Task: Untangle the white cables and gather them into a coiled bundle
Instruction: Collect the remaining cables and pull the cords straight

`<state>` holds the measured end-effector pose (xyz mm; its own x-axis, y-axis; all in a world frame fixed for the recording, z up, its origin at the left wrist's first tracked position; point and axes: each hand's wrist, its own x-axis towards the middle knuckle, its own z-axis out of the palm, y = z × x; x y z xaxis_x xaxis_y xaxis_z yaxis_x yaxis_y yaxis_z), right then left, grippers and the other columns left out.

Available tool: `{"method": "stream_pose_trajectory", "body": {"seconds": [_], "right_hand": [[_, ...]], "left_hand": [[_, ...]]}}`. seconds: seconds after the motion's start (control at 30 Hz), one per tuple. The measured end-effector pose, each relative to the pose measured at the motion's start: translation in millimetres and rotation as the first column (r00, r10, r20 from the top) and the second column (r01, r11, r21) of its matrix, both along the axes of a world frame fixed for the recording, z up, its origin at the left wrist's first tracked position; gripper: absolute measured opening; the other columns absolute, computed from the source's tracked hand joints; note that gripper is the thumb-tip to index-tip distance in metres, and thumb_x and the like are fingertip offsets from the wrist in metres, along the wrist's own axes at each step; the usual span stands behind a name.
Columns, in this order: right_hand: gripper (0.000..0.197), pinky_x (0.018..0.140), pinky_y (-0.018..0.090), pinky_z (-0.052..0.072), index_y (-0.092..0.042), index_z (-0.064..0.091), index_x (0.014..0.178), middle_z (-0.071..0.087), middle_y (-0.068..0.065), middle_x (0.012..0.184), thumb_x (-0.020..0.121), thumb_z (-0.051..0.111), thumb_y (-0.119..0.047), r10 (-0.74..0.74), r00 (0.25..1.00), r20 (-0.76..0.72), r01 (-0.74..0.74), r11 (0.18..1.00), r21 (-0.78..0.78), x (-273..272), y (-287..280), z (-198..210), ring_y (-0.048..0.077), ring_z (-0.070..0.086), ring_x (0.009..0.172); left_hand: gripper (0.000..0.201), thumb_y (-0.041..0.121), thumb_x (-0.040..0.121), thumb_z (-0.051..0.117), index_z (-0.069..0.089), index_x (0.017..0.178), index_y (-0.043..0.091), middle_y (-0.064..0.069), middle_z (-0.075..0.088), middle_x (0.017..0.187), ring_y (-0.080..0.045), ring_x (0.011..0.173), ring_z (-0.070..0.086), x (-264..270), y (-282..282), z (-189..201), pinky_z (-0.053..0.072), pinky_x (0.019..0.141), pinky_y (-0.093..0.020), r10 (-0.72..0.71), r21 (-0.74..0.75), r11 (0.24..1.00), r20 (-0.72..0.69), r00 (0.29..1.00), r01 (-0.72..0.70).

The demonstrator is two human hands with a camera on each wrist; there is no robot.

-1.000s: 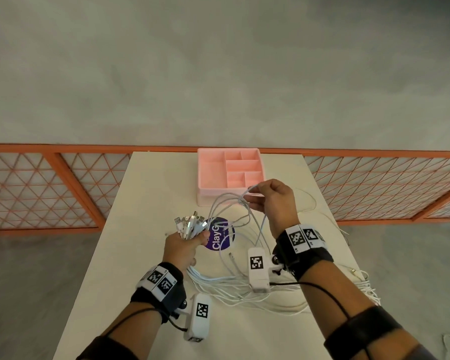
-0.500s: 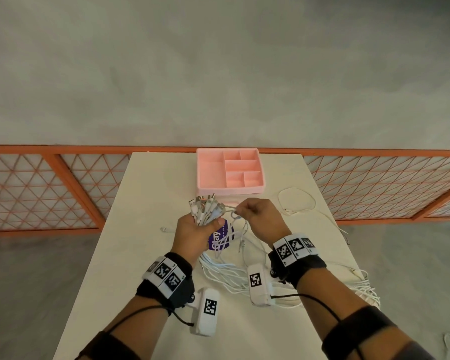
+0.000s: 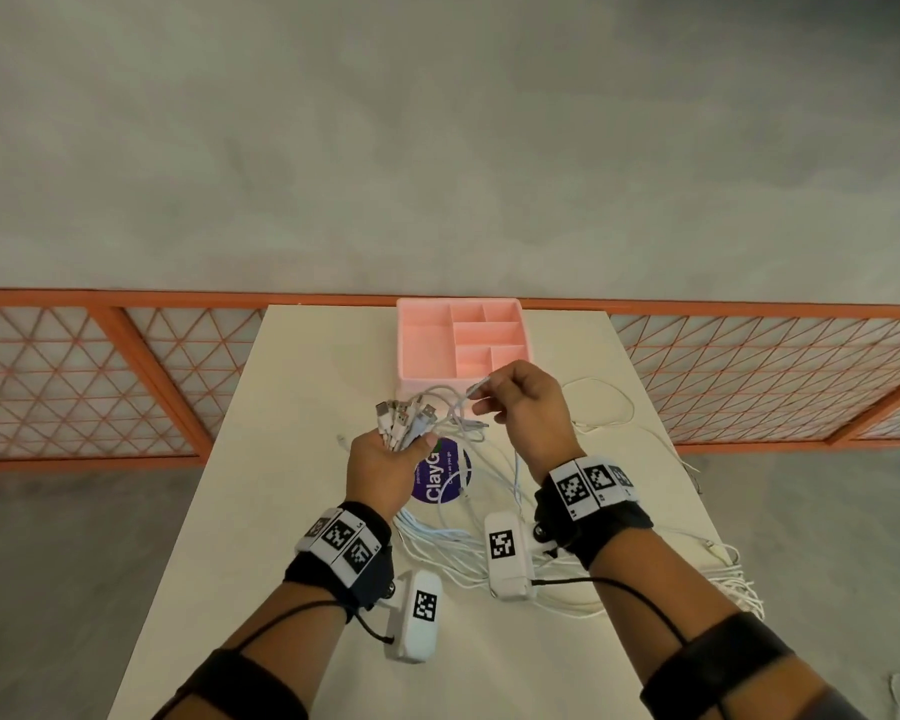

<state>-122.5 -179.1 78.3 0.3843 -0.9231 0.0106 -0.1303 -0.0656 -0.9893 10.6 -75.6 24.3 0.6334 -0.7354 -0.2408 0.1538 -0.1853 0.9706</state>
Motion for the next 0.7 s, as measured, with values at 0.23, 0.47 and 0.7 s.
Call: {"method": "stream_pose_trajectory", "body": {"seconds": [0.23,0.47,0.7], "right_hand": [[0.021,0.058,0.028,0.047,-0.005,0.063,0.082,0.067,0.007,0.070,0.095,0.048,-0.008,-0.144,0.967,-0.211,0.158,0.986,0.052,-16,-7,-26,0.019,0.059,0.056],[0.020,0.065,0.028,0.052,-0.018,0.068,0.079,0.069,-0.003,0.071,0.095,0.057,-0.019,0.185,0.924,-0.335,-0.221,0.973,-0.072,-6,9,-24,0.010,0.062,0.061],[0.011,0.071,0.020,0.052,-0.016,0.071,0.089,0.073,-0.002,0.083,0.093,0.061,-0.018,0.179,0.893,-0.412,-0.251,0.960,-0.126,1,12,-31,0.010,0.066,0.077]], "left_hand": [[0.007,0.010,0.086,0.076,0.070,0.084,0.009,0.014,0.050,0.040,0.002,0.033,0.042,-2,-1,1,0.033,0.037,-0.012,-0.013,-0.018,1.000,0.036,0.999,0.014],[0.003,0.008,0.085,0.076,0.073,0.085,0.009,0.014,0.057,0.045,0.002,0.037,0.048,-10,-2,5,0.035,0.039,-0.012,-0.071,-0.036,0.997,0.039,0.997,0.073],[0.017,0.009,0.089,0.072,0.069,0.073,0.014,0.013,0.055,0.046,0.000,0.037,0.045,-9,-3,9,0.034,0.039,-0.014,-0.031,-0.063,0.998,0.003,1.000,0.031]]}}
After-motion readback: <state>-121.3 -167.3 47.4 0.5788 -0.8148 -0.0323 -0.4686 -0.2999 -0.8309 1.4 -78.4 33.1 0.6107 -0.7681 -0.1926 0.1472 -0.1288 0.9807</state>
